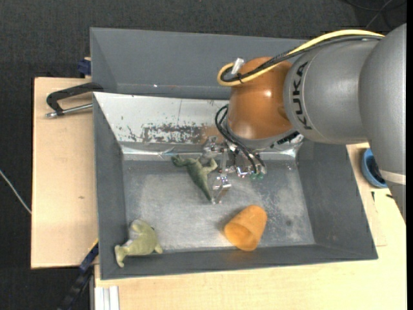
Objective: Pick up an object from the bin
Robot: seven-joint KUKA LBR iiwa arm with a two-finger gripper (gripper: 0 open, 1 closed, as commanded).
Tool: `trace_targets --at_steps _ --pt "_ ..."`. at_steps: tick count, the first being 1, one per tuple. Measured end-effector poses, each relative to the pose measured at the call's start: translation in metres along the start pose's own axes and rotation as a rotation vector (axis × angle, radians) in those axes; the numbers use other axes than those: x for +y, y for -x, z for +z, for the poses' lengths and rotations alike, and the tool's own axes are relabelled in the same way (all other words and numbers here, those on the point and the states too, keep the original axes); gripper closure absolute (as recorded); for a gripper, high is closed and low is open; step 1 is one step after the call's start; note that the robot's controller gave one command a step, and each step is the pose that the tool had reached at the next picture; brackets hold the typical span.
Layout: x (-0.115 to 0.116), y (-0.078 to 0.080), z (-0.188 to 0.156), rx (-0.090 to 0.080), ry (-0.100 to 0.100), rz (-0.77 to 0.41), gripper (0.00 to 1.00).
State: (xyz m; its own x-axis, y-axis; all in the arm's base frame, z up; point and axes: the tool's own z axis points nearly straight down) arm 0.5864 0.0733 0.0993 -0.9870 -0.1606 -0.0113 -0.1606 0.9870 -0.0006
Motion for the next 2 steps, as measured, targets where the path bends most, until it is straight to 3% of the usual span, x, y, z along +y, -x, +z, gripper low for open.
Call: trace_targets --at_steps 1,2 --pt "0.001 -0.002 0.005 0.006 0.002 -0.001 1.0" --pt "-0.011 -0.01 -0.118 -0.003 0.0 -0.088 1.0"
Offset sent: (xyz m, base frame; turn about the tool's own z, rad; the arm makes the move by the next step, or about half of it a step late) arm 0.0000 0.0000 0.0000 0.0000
